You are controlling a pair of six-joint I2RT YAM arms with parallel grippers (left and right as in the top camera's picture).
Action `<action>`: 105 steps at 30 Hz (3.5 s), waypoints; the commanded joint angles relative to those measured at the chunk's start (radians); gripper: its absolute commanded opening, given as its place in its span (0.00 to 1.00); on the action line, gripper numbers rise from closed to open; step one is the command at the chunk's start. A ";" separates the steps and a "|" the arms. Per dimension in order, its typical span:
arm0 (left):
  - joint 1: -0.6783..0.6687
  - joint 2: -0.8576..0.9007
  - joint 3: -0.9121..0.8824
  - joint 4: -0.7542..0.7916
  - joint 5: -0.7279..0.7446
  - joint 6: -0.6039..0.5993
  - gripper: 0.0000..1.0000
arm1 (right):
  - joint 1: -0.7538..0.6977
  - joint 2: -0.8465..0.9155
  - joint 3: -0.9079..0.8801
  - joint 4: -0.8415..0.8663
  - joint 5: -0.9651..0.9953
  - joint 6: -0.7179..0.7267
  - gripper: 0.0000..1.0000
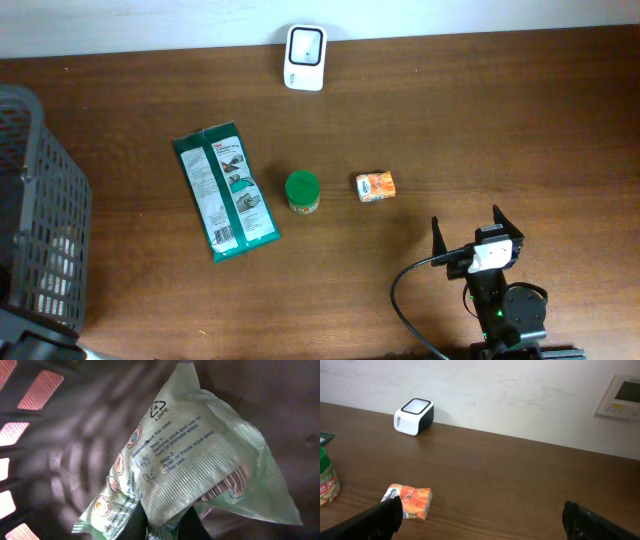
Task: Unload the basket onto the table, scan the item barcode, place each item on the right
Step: 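Grasp the mint-green wipes pack and lift it from the basket, then carry the wipes pack right and drop it beside the green jar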
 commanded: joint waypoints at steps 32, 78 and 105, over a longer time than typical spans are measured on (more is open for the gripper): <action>-0.846 -0.441 0.577 -0.581 0.410 -0.391 0.00 | -0.005 -0.008 -0.006 -0.001 -0.013 0.007 0.98; -1.507 0.113 0.137 -0.072 0.023 -0.947 0.00 | -0.005 -0.008 -0.006 -0.001 -0.013 0.007 0.98; -1.337 -0.428 0.188 -0.107 0.030 -0.724 0.89 | -0.005 -0.008 -0.006 -0.001 -0.013 0.007 0.99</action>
